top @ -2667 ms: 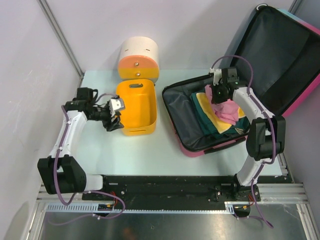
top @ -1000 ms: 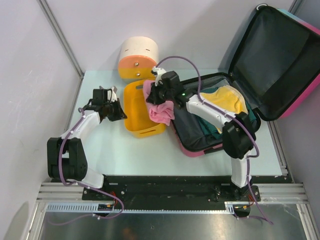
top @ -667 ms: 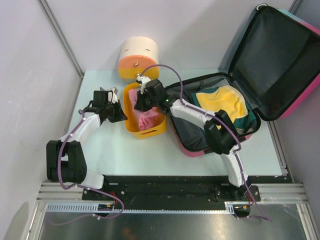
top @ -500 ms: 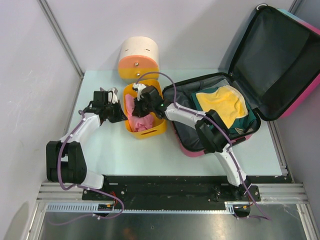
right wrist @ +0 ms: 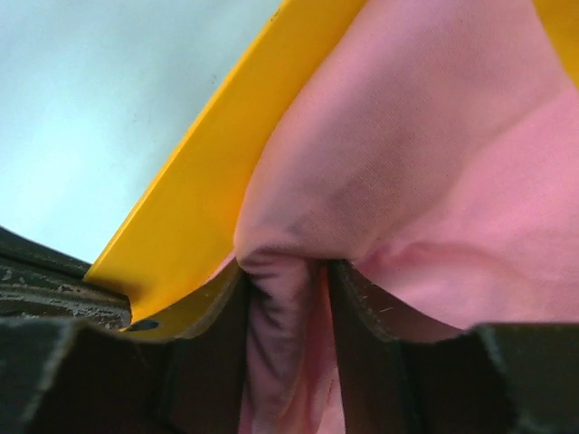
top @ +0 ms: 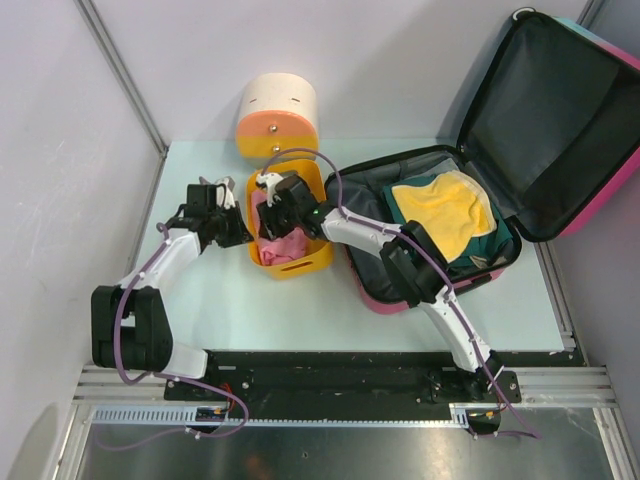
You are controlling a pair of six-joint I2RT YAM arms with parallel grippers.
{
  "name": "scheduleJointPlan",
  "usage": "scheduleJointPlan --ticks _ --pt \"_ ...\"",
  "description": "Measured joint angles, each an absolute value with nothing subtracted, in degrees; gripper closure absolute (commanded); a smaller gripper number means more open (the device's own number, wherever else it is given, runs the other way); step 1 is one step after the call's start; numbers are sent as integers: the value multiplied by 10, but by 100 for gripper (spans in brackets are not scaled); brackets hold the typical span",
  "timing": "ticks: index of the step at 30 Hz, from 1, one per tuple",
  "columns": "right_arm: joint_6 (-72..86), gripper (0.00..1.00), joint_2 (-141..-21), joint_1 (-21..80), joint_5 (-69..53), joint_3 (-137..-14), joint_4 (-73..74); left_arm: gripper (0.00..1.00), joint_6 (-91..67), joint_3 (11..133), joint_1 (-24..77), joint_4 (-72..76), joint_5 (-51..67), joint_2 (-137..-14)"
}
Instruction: Open, take out, and arrange the luggage
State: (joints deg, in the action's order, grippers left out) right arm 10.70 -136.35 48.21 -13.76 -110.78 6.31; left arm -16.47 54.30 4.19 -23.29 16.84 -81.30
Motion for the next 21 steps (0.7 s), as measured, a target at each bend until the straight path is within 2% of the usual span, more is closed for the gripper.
scheduleJointPlan --ticks 10,11,13,15,17,18,19,21 --pt "13 88 -1367 490 -31 -1144 180 100 -165 539 51 -243 142 -798" --pt "5 97 -1367 490 -22 -1144 186 100 -165 537 52 -246 138 -794" --pt "-11 98 -1364 492 -7 -1144 194 100 -165 533 54 -246 133 -789" --pt "-18 96 -1359 495 2 -1144 200 100 -165 532 54 -249 130 -786" --pt "-17 75 -1356 494 -3 -1143 203 100 -165 531 54 -250 130 -785" --pt "-14 64 -1355 493 -8 -1142 203 87 -165 531 54 -251 130 -784" --pt "-9 42 -1355 492 -22 -1142 203 78 -165 530 54 -250 131 -783" --pt "10 31 -1355 486 -59 -1142 201 61 -162 529 54 -251 140 -781"
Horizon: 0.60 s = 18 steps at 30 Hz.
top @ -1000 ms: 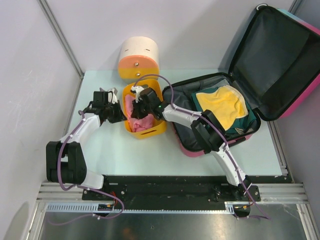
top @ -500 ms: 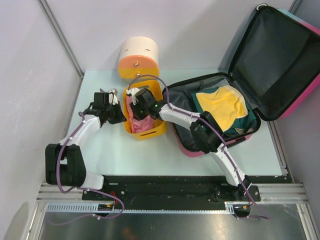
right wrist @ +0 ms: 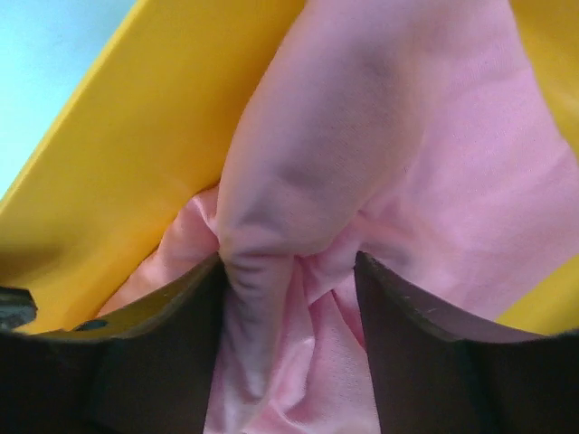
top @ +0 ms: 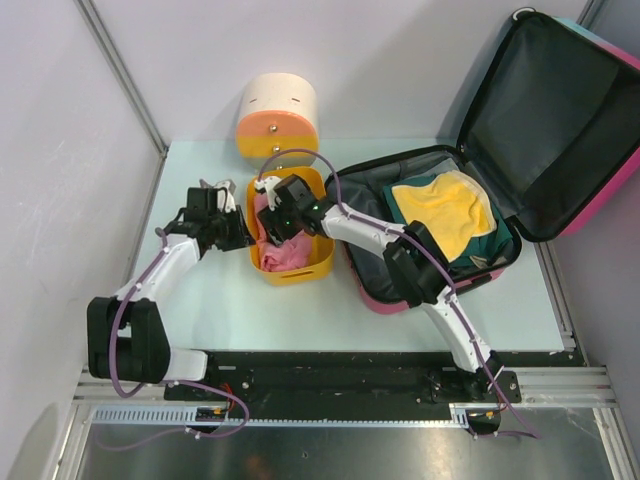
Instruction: Open, take out, and arrange the luggage
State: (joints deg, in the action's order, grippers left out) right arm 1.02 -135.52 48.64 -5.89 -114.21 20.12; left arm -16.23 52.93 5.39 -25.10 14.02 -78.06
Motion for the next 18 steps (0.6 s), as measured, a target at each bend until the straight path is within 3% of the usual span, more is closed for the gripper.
scheduleJointPlan --ticks 4,7,18 --pt "36 27 -1353 473 -128 -1137 186 54 -152 529 50 -256 170 -763" --pt "56 35 -1338 459 -170 -1117 172 55 -148 529 36 -259 196 -736" --pt "110 43 -1265 406 -241 -1063 120 56 -135 529 -15 -259 248 -704"
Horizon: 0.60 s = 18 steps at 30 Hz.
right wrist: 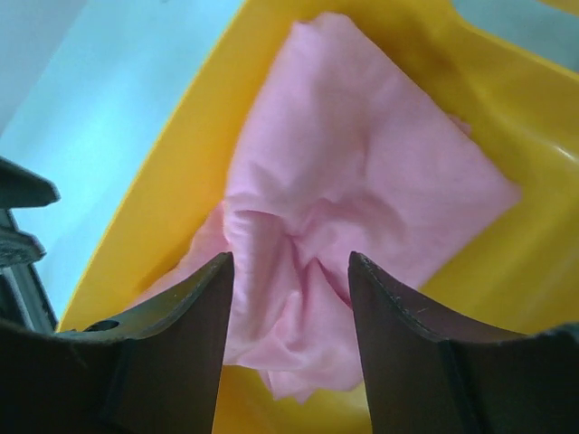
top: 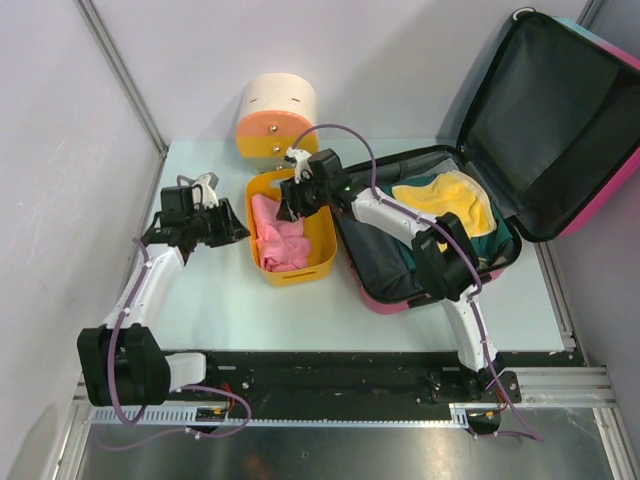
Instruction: Open, take out, and arrange the luggage
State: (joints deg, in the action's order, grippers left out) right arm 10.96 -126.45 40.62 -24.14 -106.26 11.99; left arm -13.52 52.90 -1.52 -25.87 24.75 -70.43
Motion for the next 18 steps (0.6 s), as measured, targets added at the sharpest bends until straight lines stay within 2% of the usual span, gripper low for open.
scheduleJointPlan --ticks 9,18 --pt "95 34 -1286 434 -74 -1089 202 52 -135 529 -16 -258 256 -721" --pt "96 23 -1352 453 -53 -1112 232 52 -139 529 -15 -258 247 -774"
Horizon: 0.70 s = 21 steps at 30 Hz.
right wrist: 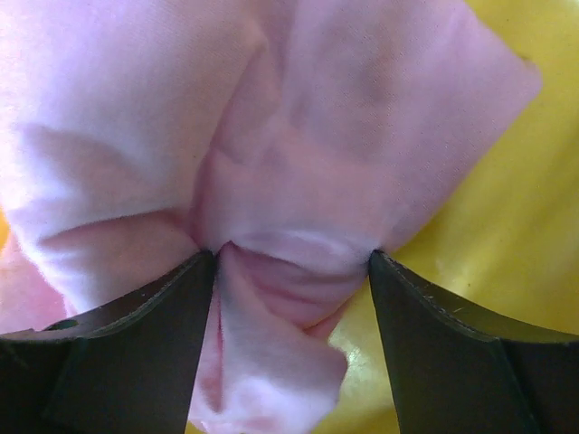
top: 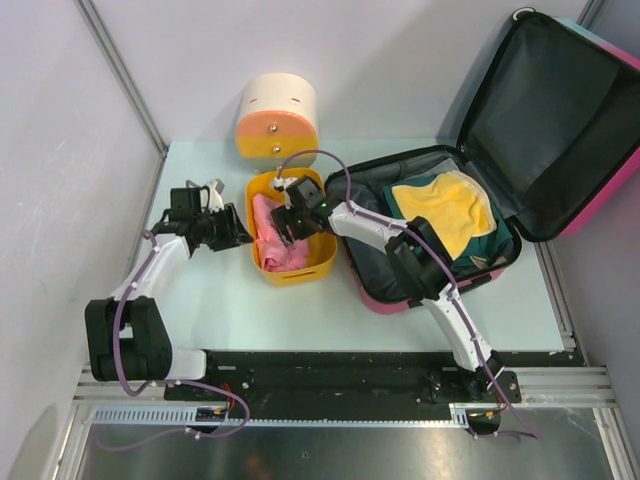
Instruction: Open, take out, and arrange the luggage
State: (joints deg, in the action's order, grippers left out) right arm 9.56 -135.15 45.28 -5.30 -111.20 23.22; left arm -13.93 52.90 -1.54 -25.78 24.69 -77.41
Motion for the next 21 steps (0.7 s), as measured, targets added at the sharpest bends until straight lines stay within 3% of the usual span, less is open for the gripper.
scheduleJointPlan --ticks 2,4,5,6,11,12,13,21 --pt "98 20 -1362 453 -57 -1117 232 52 -142 529 -13 -256 246 -782" --pt "99 23 -1363 453 -67 -1123 232 52 -146 529 -11 -252 245 -787" --pt "98 29 -1363 453 -69 -1125 232 54 -148 529 -9 -250 244 -789" --pt "90 45 -1363 454 -68 -1127 232 55 -150 529 -6 -248 243 -790" --pt "41 80 -1381 477 -11 -1144 236 58 -152 529 13 -243 239 -798" --pt "35 94 -1385 481 2 -1152 240 58 -153 529 16 -243 238 -799" --pt "29 100 -1387 483 15 -1158 244 58 -153 529 16 -243 237 -801" --pt "3 100 -1382 483 43 -1161 255 60 -156 529 17 -241 222 -802"
